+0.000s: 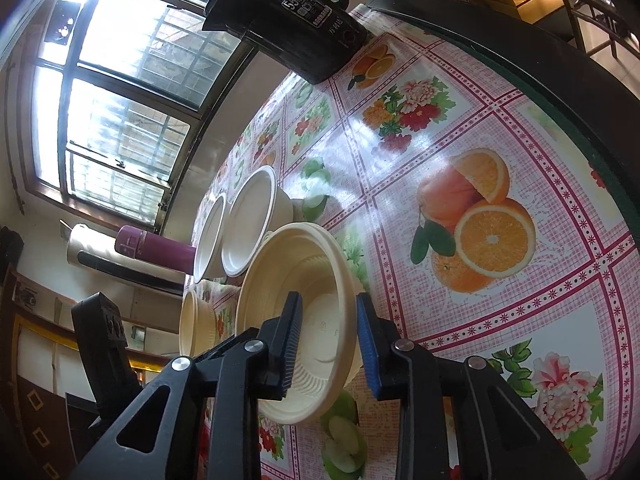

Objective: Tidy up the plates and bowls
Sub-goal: 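Lift the beige bowl and carry it onto the red plate stack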

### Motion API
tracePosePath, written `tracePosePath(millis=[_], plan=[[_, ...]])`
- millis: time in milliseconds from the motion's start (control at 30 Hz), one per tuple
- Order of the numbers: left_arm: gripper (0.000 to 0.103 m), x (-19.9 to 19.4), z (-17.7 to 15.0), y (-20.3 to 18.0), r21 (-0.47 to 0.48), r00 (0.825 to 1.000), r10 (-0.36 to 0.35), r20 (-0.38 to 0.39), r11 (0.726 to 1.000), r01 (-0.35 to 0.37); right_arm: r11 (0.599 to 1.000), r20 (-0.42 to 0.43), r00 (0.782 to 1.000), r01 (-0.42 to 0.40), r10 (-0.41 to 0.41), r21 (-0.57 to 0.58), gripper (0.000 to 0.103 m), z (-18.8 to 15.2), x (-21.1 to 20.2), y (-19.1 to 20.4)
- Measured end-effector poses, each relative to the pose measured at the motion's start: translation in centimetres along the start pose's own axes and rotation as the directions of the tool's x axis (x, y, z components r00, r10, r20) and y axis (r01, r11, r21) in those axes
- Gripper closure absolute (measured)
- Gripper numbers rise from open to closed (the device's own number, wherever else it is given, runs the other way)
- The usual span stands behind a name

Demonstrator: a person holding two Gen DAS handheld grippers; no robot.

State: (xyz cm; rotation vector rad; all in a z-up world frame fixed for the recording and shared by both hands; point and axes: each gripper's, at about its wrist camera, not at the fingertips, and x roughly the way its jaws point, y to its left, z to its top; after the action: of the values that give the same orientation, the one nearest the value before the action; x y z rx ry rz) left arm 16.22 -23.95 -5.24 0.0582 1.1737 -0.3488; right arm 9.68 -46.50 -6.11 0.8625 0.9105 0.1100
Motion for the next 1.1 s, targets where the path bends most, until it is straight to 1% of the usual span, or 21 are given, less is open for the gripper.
tracePosePath(millis=[33,67,133,233,467,633,767,900,1100], plan=[[0.093,0.0,0.0,0.1,-0.006,1.000,0.000,0.003,1.000,0.000,1.000,0.002,1.000,0.010,-0.010,-0.001,0.086,0.0,0.1,-0.1],[0.093,-0.1,0.0,0.3,-0.010,1.000,-0.003,0.004,1.000,0.003,1.000,0.000,1.000,0.016,-0.016,-0.001,0.088,0.0,0.2,-0.1],[0.093,-0.1,0.0,0.3,-0.006,1.000,0.000,0.006,1.000,0.000,1.000,-0.004,1.000,0.031,-0.031,-0.004,0.094,0.0,0.5,-0.2],[0.093,-0.1,-0.2,0.3,0.001,1.000,0.008,0.014,1.000,-0.008,0.999,0.000,0.999,0.045,-0.045,-0.016,0.094,-0.2,0.7,0.0],[0.093,-0.3,-0.4,0.6,-0.005,1.000,0.002,0.015,1.000,-0.002,0.998,0.007,0.999,0.050,-0.050,-0.029,0.094,-0.2,0.9,0.2],[0.093,-0.6,-1.0,1.6,-0.022,1.000,0.006,0.019,1.000,-0.006,0.997,0.008,0.998,0.056,-0.056,-0.052,0.094,-0.9,1.3,1.0],[0.093,-1.4,-2.0,3.4,-0.041,0.999,0.020,0.033,0.999,-0.019,0.995,0.001,0.999,0.051,-0.051,-0.086,0.094,-2.1,2.2,2.4],[0.093,-2.4,-3.7,5.8,-0.068,0.998,0.036,0.046,0.997,-0.033,0.990,-0.013,1.000,0.018,-0.020,-0.141,0.094,-3.9,3.2,4.2],[0.092,-5.1,-6.7,10.2,-0.118,0.991,0.097,0.087,0.989,-0.086,0.974,-0.029,0.999,-0.043,0.038,-0.223,0.094,-7.7,4.6,8.1]])
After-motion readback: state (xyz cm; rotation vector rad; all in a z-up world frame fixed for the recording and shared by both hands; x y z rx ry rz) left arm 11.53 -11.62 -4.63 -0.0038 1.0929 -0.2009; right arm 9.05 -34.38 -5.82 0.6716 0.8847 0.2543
